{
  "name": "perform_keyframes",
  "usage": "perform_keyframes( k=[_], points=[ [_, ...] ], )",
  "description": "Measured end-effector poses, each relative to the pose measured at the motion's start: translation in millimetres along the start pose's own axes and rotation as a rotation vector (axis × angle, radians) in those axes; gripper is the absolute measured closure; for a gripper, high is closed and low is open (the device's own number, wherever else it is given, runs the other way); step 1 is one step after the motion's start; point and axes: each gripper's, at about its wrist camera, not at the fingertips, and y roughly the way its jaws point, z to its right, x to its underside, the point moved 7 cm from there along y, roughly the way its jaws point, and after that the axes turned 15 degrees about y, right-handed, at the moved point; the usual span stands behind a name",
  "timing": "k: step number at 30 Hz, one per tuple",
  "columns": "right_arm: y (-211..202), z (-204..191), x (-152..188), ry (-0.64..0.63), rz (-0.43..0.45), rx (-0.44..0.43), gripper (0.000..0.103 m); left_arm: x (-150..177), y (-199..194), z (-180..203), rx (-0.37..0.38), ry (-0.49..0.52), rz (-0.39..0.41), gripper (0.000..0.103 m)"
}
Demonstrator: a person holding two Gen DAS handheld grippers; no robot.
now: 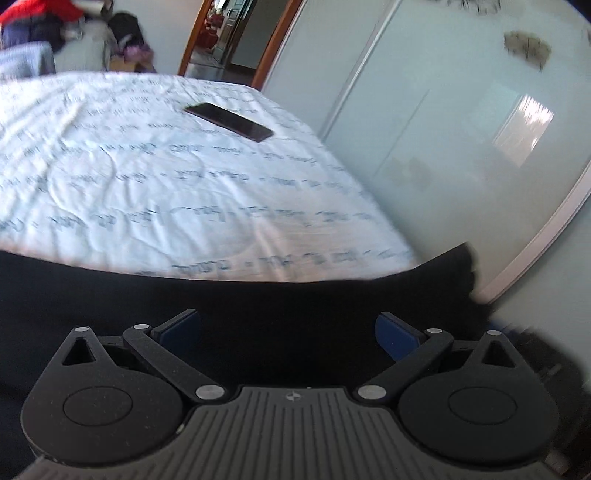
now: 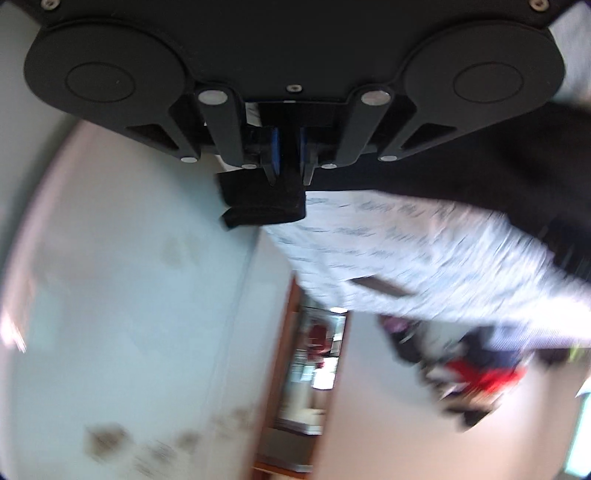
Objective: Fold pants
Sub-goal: 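Lift the trouser edge with the right gripper and fold it over again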
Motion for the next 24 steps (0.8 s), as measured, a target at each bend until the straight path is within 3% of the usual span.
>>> perform_keyframes(
  k=[5,11,18,21,24],
  points=[
    [-6.2,-37.8,12.4,-0.141,0.001,-0.069,0.092,-0.1,7.3,4.1,0.053,-0.076,0.042,0.001],
    [-23.0,-64.3,22.6,-0.307,0.04,-0.147,0.092,5.6,19.0,9.7,0.205,-0.159,0.031,0.001],
    [-31.4,-71.5,24.3,-0.319,0.036,-0.188,0.092,8.3,15.9,35.0,0.256,-0.029,0.054,0.001],
    [-37.2,-75.0,21.8,-0.318,0.058,-0.205,0.092,11.0,26.0,34.5,0.269,-0.063,0.008,0.001],
    [-42.5,-75.1,16.8,-0.302,0.082,-0.209,0.092,14.2,35.4,23.3,0.286,-0.17,-0.023,0.001]
  ],
)
